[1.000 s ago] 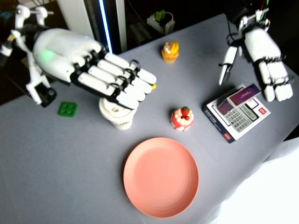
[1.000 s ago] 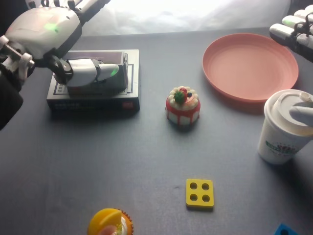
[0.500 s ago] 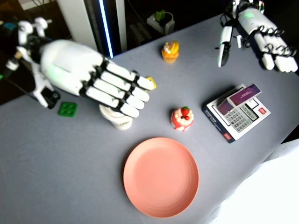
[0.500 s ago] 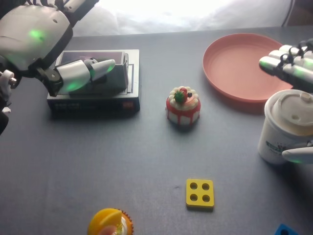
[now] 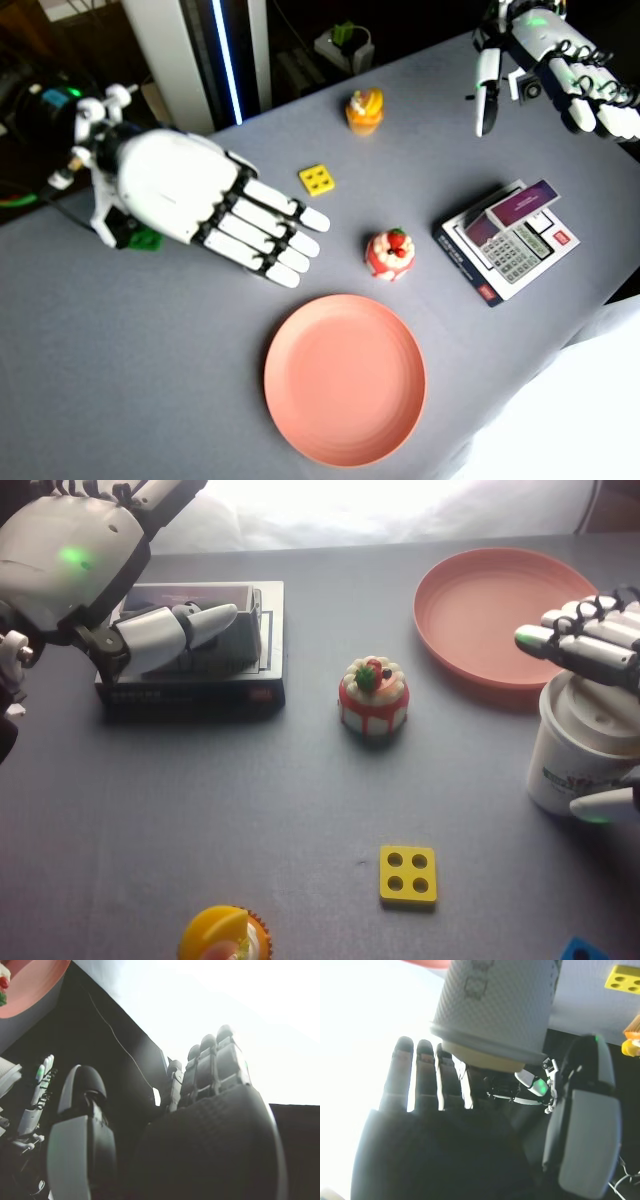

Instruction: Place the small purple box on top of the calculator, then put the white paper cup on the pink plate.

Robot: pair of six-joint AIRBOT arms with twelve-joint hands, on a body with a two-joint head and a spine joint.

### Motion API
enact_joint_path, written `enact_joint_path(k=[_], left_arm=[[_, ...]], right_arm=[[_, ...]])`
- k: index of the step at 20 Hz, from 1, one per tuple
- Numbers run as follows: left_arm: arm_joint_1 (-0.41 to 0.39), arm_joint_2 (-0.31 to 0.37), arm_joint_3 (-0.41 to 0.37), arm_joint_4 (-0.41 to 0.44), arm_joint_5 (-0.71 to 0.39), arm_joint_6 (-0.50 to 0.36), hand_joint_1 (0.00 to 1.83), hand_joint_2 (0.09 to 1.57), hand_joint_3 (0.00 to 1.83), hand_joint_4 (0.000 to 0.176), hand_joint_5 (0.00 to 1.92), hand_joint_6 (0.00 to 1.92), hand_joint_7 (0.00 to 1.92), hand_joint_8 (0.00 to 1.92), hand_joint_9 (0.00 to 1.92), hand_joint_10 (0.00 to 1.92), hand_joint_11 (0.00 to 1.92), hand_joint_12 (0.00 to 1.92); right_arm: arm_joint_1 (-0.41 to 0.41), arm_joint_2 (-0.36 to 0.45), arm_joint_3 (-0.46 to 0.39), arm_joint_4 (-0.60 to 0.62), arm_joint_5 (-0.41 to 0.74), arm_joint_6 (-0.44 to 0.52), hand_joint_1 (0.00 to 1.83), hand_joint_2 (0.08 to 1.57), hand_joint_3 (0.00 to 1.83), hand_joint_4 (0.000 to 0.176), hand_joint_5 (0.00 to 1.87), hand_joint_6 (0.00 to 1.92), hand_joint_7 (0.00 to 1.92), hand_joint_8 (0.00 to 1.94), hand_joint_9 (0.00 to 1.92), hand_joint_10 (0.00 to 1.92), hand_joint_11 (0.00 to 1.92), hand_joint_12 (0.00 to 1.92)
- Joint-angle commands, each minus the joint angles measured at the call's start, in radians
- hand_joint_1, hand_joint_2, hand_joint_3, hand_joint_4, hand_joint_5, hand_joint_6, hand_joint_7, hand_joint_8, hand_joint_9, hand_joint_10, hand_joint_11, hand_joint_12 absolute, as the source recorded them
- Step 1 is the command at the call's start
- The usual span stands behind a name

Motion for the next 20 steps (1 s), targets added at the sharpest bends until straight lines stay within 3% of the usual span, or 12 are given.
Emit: enact_joint_path(k=[1, 3, 4, 5, 7, 8, 9, 10, 14, 16, 19, 20], left_arm=[[-0.011, 0.001, -0.002, 0.019, -0.129, -0.004, 0.64, 1.18, 0.01, 0.134, 0.02, 0.01, 0.0, 0.0, 0.0, 0.0, 0.0, 0.0], [-0.011, 0.001, -0.002, 0.019, -0.129, -0.005, 0.64, 1.18, 0.01, 0.138, 0.02, 0.01, 0.0, 0.0, 0.0, 0.0, 0.0, 0.0], [-0.01, 0.001, -0.002, 0.018, -0.129, -0.005, 0.66, 1.18, 0.01, 0.141, 0.03, 0.01, 0.0, 0.0, 0.0, 0.0, 0.0, 0.0], [-0.007, 0.001, -0.002, 0.017, -0.132, -0.006, 0.67, 1.19, 0.01, 0.135, 0.03, 0.01, 0.0, 0.0, 0.0, 0.0, 0.0, 0.0], [-0.003, 0.001, -0.002, 0.015, -0.134, -0.007, 0.68, 1.19, 0.01, 0.132, 0.03, 0.01, 0.0, 0.0, 0.0, 0.0, 0.0, 0.0], [0.0, 0.001, -0.002, 0.012, -0.135, -0.009, 0.72, 1.19, 0.01, 0.127, 0.03, 0.01, 0.0, 0.0, 0.0, 0.0, 0.0, 0.0], [0.003, 0.002, -0.002, 0.009, -0.136, -0.01, 0.72, 1.19, 0.01, 0.125, 0.03, 0.01, 0.0, 0.0, 0.0, 0.0, 0.0, 0.0], [0.006, 0.003, -0.002, 0.007, -0.136, -0.013, 0.71, 1.19, 0.01, 0.124, 0.03, 0.01, 0.0, 0.0, 0.0, 0.0, 0.0, 0.0], [0.015, 0.004, -0.002, 0.007, -0.134, -0.021, 0.69, 1.21, 0.01, 0.125, 0.03, 0.01, 0.0, 0.0, 0.0, 0.0, 0.0, 0.0], [0.018, 0.004, -0.004, 0.007, -0.138, -0.024, 0.69, 1.21, 0.01, 0.126, 0.03, 0.01, 0.0, 0.0, 0.0, 0.0, 0.0, 0.0], [0.025, 0.004, -0.007, 0.007, -0.145, -0.025, 0.7, 1.22, 0.01, 0.089, 0.03, 0.01, 0.0, 0.0, 0.0, 0.0, 0.0, 0.0], [0.026, 0.004, -0.008, 0.008, -0.147, -0.025, 0.65, 1.22, 0.01, 0.118, 0.02, 0.0, 0.0, 0.0, 0.0, 0.0, 0.0, 0.0]], right_arm=[[0.018, -0.003, 0.004, 0.008, 0.106, 0.005, 0.74, 0.99, 0.0, 0.0, 0.0, 0.0, 0.0, 0.0, 0.01, 0.01, 0.0, 0.25], [0.021, -0.003, 0.005, 0.008, 0.104, 0.005, 0.76, 0.99, 0.0, 0.0, 0.0, 0.0, 0.0, 0.0, 0.02, 0.01, 0.0, 0.45], [0.022, -0.003, 0.006, 0.008, 0.104, 0.005, 0.83, 1.03, 0.0, 0.0, 0.07, 0.02, 0.11, 0.02, 0.15, 0.42, 0.0, 1.13], [0.024, -0.003, 0.006, 0.008, 0.104, 0.007, 0.89, 1.04, 0.0, 0.0, 0.12, 0.04, 0.19, 0.04, 0.11, 0.85, 0.0, 1.47], [0.028, -0.003, 0.006, 0.008, 0.105, 0.008, 0.99, 1.04, 0.0, 0.0, 0.17, 0.08, 0.28, 0.08, 0.06, 1.24, 0.0, 1.73], [0.031, -0.003, 0.006, 0.007, 0.109, 0.009, 1.09, 1.04, 0.0, 0.0, 0.24, 0.36, 0.35, 0.42, 0.22, 1.43, 0.16, 1.88], [0.034, -0.003, 0.006, 0.006, 0.118, 0.013, 1.11, 1.04, 0.0, 0.0, 0.21, 0.78, 0.28, 0.89, 0.28, 1.63, 0.29, 1.91], [0.036, -0.001, 0.006, 0.005, 0.133, 0.021, 1.11, 1.05, 0.01, 0.0, 0.15, 1.01, 0.25, 1.07, 0.29, 1.68, 0.31, 1.92], [0.048, 0.017, 0.01, -0.002, 0.196, 0.058, 1.16, 1.08, 0.02, 0.0, 0.1, 1.22, 0.2, 1.33, 0.33, 1.81, 0.33, 1.92], [0.074, 0.02, 0.019, -0.002, 0.205, 0.058, 1.15, 1.08, 0.02, 0.0, 0.09, 1.24, 0.18, 1.36, 0.33, 1.82, 0.34, 1.92], [0.121, 0.011, 0.049, 0.005, 0.204, 0.058, 1.16, 1.1, 0.02, 0.0, 0.03, 1.27, 0.15, 1.25, 0.31, 1.73, 0.28, 1.92], [0.141, 0.0, 0.065, 0.01, 0.198, 0.058, 1.21, 1.12, 0.03, 0.0, 0.04, 1.12, 0.22, 1.09, 0.29, 1.67, 0.24, 1.92]])
